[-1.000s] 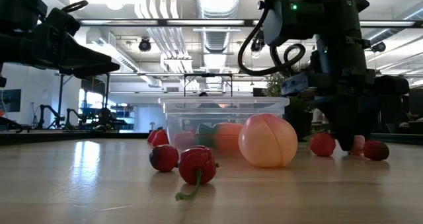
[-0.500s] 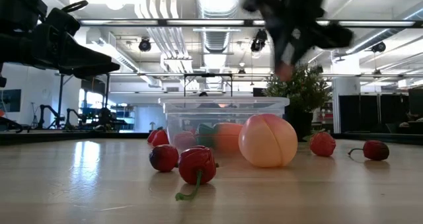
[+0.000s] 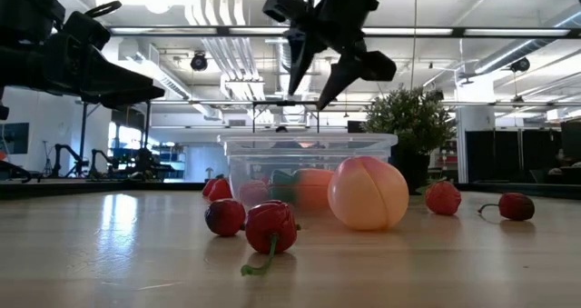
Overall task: Pick and placing Produce into tupperware
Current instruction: Put the cherry into the transparent bin
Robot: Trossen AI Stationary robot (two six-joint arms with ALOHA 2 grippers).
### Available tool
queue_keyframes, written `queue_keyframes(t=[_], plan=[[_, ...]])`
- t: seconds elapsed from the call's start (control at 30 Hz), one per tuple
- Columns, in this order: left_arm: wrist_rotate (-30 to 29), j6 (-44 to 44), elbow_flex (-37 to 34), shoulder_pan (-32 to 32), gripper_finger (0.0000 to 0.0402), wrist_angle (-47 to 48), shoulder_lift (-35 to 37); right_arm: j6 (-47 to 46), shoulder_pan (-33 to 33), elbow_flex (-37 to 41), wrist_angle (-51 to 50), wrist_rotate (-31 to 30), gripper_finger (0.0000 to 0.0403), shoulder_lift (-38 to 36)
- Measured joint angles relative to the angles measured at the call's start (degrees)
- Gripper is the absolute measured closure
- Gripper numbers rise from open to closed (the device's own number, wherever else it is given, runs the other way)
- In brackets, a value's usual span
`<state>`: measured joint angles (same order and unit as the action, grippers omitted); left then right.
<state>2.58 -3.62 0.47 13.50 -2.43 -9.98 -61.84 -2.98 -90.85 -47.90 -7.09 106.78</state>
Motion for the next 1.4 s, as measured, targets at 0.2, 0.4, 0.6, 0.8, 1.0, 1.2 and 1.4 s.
queue_keyframes(t=[0.2, 0.4, 0.6, 0.8, 1.0, 1.2, 1.4], plan=[[0.01, 0.00, 0.00, 0.00, 0.0119, -0.14, -0.04, -2.89, -0.14, -3.52, -5.75, -6.83, 0.0143, -2.69], [0.00, 0.00, 0.00, 0.00, 0.0119, 0.03, -0.02, -11.63, -0.36, -7.43, -33.60, -2.07, 0.0150, -5.50], [0.00, 0.00, -0.02, 0.00, 0.0119, -0.11, -0.02, -11.67, -6.82, -2.35, -31.79, 9.75, 0.0162, -6.22], [-0.02, 0.00, -0.01, -0.01, 0.0119, -0.07, 0.01, -20.67, -15.34, 2.37, -26.64, 12.22, 0.0165, -6.32], [0.01, 0.00, -0.02, 0.00, 0.0119, -0.10, -0.06, -32.85, -19.63, 10.08, -16.57, 15.24, 0.0165, -6.32], [-0.01, 0.00, -0.01, -0.01, 0.0119, -0.06, -0.06, -39.76, -20.00, 18.80, -5.29, 14.18, 0.0165, -6.16], [0.01, 0.00, 0.00, 0.00, 0.0119, -0.08, -0.02, -41.64, -20.00, 23.29, -5.47, 12.00, 0.0165, -6.16]])
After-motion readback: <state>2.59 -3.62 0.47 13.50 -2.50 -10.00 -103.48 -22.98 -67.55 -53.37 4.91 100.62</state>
